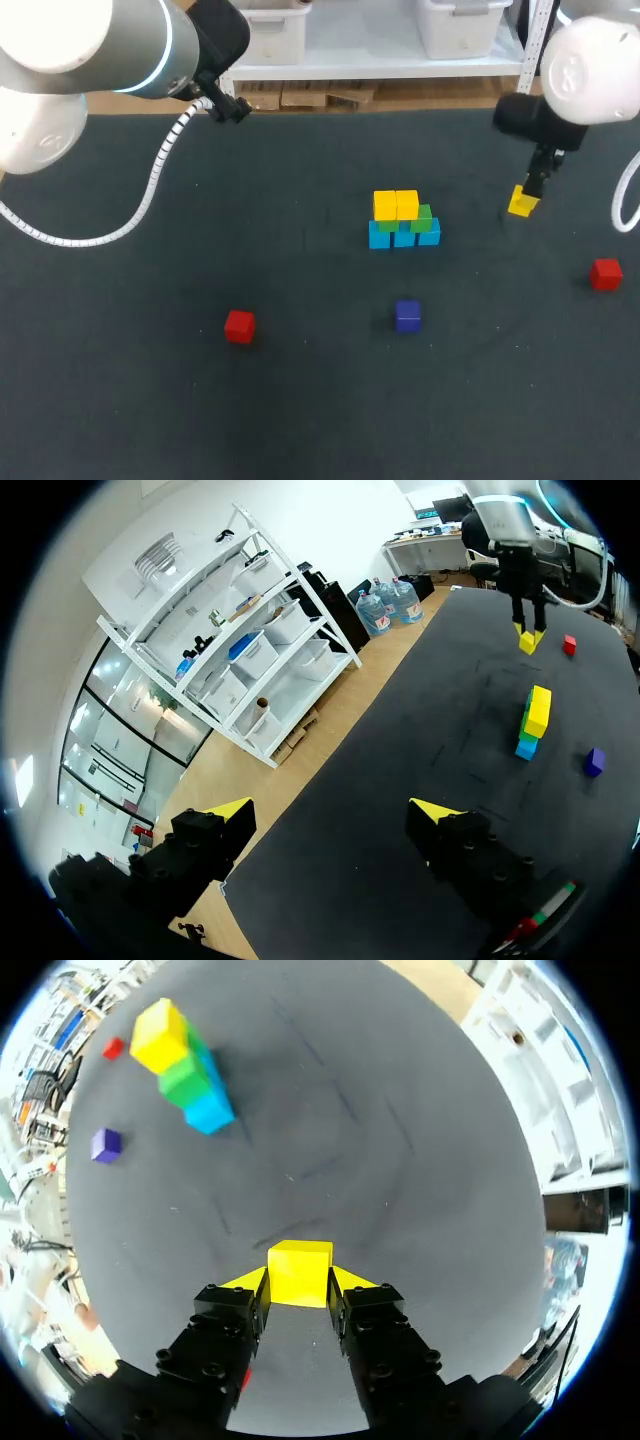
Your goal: Place the blue cubes, place green cubes on the blue cubes, place the yellow cubes on the green cubes, then place the red cubes on the yellow cubes, and place purple cube on the red cubes.
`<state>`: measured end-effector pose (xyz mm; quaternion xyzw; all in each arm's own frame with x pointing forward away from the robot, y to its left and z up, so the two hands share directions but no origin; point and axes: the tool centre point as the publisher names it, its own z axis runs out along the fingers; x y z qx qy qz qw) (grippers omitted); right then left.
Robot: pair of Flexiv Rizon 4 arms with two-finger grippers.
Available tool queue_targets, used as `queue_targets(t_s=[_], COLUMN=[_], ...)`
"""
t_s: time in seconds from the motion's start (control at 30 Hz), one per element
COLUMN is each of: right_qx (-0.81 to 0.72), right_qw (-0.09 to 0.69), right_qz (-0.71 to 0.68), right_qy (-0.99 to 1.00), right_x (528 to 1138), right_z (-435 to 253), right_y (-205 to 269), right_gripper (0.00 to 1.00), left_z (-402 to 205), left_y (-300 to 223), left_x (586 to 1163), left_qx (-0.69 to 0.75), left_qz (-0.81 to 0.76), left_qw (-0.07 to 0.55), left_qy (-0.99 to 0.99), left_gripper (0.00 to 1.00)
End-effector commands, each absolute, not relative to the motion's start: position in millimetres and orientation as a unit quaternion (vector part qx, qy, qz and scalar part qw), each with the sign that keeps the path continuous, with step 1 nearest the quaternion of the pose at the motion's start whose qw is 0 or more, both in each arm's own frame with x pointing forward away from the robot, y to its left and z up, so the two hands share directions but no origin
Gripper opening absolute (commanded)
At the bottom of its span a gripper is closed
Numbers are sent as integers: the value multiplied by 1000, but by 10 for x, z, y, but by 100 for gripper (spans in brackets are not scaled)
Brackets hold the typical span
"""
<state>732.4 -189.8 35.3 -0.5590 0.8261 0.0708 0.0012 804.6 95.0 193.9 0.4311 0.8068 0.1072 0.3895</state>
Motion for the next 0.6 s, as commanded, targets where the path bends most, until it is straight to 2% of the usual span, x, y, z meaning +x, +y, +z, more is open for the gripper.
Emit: queue_targets(t_s=[0.03,0.33,0.6], right_qx=[-586,-685,-726], right_qw=[28,32,32], right_qz=[81,83,74], right_qy=[806,723,683], right_x=[7069,6776,6811], right_z=[631,821,782], right_y=[-1854,-1422,-1069], right_gripper=[0,0,0], left_z=[1943,1943,1943], left_y=[952,952,952], left_x=[8061,8061,8061], left_qx=[433,433,433], left_qz=[106,106,106], left_qw=[389,389,389], left_qy=[807,807,807], left_gripper=[100,100,100])
